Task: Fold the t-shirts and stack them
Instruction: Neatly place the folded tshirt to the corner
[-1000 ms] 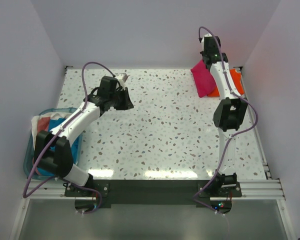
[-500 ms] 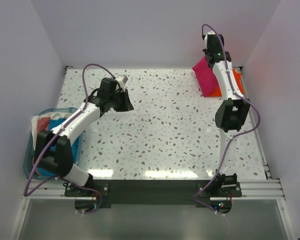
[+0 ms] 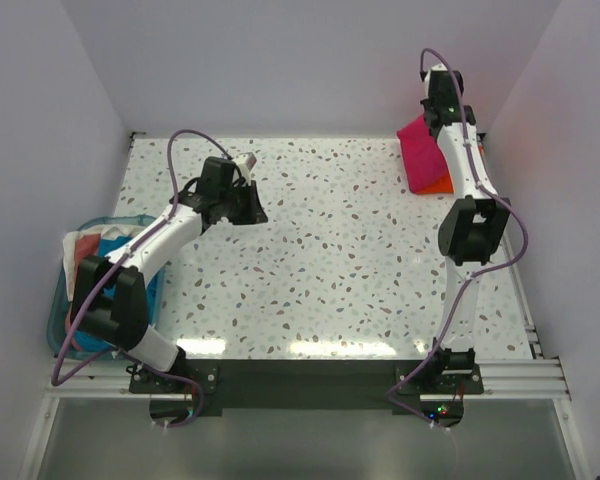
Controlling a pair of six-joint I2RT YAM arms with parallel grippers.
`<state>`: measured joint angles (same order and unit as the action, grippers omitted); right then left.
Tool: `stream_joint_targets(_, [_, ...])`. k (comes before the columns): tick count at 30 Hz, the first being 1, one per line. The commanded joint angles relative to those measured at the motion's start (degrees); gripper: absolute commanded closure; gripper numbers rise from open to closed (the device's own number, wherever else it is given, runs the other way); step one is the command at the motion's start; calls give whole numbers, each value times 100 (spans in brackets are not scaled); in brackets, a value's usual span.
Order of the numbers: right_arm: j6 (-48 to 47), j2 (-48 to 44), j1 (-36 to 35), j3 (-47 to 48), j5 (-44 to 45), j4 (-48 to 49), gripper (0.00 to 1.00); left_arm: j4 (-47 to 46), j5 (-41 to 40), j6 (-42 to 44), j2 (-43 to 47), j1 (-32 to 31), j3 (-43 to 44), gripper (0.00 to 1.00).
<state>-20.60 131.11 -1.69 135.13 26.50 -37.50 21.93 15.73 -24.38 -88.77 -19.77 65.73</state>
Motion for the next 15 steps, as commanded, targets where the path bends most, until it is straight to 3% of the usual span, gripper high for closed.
stream_joint_targets(1, [56, -209, 152, -101, 346, 524, 100, -233, 159, 135, -61, 70, -34, 83])
stream_joint_targets(2, [91, -165, 361, -127, 434, 567, 93, -251, 185, 135, -79, 70, -34, 82])
stream_joint_targets(3, [187, -51, 415, -197, 678, 655, 65, -251, 211, 144, -88, 70, -43, 82])
stream_joint_targets(6, [529, 125, 565, -180, 979, 595, 2, -295, 273, 135, -79, 70, -70, 78])
stream_joint_targets(15, [1259, -261, 486, -74, 374, 217, 1, -312, 282, 118, 35, 61, -122, 76])
